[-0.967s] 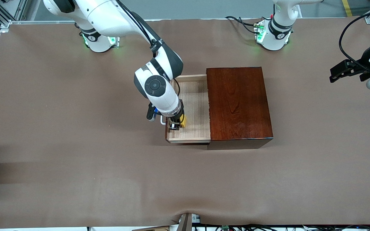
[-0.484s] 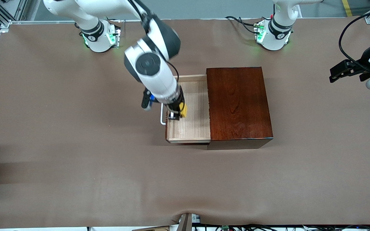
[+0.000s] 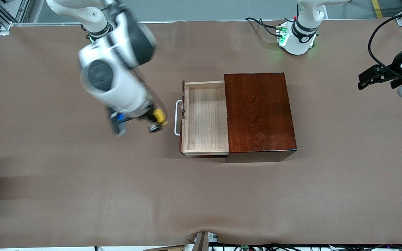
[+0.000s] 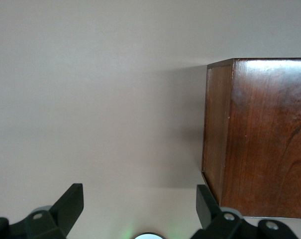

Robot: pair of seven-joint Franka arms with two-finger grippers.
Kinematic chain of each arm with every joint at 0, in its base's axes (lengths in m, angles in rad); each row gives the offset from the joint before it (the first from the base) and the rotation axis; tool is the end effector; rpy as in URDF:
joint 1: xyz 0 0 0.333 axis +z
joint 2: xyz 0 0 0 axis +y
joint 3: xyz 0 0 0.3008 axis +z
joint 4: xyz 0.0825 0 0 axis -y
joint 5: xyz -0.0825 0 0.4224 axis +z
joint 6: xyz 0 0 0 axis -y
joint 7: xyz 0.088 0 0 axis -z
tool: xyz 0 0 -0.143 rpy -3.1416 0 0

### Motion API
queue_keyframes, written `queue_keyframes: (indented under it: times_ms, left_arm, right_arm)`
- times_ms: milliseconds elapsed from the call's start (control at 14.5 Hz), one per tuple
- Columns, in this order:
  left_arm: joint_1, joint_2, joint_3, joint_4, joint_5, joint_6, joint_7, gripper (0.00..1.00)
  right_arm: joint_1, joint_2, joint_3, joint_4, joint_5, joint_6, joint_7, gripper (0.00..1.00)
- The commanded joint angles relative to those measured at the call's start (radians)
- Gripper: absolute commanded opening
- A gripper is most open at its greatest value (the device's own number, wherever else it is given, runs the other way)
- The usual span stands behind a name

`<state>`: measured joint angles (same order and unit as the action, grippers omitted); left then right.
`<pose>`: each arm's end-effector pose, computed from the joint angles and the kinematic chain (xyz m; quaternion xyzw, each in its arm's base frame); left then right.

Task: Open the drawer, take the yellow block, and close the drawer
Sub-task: 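Lift the yellow cube out with the right gripper and carry it aside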

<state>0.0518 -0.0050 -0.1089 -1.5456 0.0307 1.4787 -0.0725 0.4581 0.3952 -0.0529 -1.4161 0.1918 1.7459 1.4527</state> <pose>0.5790 -0.0286 0.5813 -0.9994 -0.0086 0.0299 0.0176 0.6328 0.3023 0.4120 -0.8533 0.5137 0.0862 0.0241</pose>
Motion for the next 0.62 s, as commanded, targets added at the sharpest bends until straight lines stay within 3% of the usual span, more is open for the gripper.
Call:
queue_keyframes:
  times_ms: [0, 207, 415, 553]
  left_arm:
    - [0.010, -0.001, -0.006, 0.007, -0.022, -0.005, 0.000, 1.00]
    - [0.010, 0.002, -0.008, 0.007, -0.023, 0.000, 0.000, 1.00]
    - [0.010, 0.002, -0.009, 0.007, -0.023, -0.001, 0.000, 1.00]
    - [0.002, 0.000, -0.012, 0.009, -0.023, -0.001, -0.001, 1.00]
  right_arm:
    - [-0.117, -0.099, 0.018, -0.140, -0.002, -0.008, -0.324, 0.11]
    - [-0.226, -0.130, 0.019, -0.281, -0.011, 0.050, -0.639, 0.11]
    - [-0.285, -0.156, 0.019, -0.461, -0.011, 0.255, -0.952, 0.11]
    - [-0.314, -0.141, 0.019, -0.520, -0.011, 0.375, -1.140, 0.11]
